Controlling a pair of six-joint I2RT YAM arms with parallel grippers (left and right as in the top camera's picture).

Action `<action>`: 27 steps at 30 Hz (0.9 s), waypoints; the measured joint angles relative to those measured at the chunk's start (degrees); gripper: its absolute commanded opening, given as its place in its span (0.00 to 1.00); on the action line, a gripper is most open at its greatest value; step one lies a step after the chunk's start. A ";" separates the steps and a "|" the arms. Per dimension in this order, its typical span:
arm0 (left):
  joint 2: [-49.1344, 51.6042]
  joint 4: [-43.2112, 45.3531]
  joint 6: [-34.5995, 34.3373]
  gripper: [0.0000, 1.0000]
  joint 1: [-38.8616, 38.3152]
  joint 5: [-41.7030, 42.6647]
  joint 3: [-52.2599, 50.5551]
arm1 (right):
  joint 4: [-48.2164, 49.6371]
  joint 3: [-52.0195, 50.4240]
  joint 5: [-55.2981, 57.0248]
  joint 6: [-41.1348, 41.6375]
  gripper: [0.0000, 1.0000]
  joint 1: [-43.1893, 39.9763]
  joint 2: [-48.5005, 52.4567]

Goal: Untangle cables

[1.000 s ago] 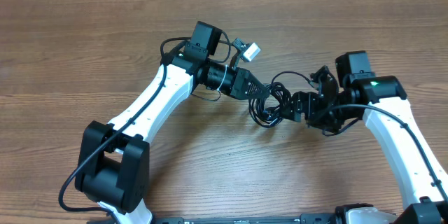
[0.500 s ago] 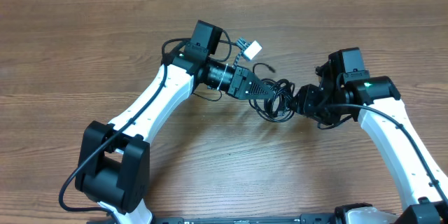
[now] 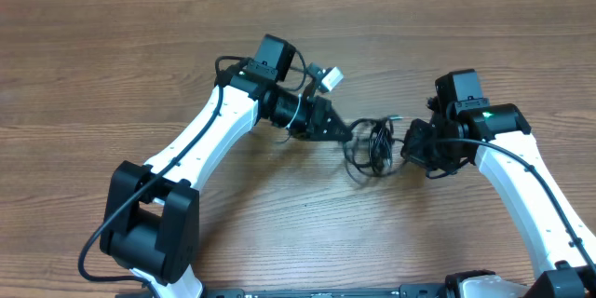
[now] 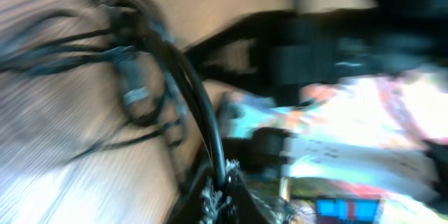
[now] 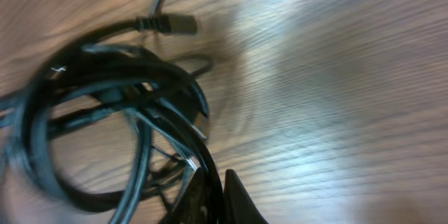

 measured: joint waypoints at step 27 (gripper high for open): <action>0.00 -6.25 0.26 0.55 2.73 -27.89 0.04 | -5.79 -0.07 15.47 1.95 0.04 0.02 0.00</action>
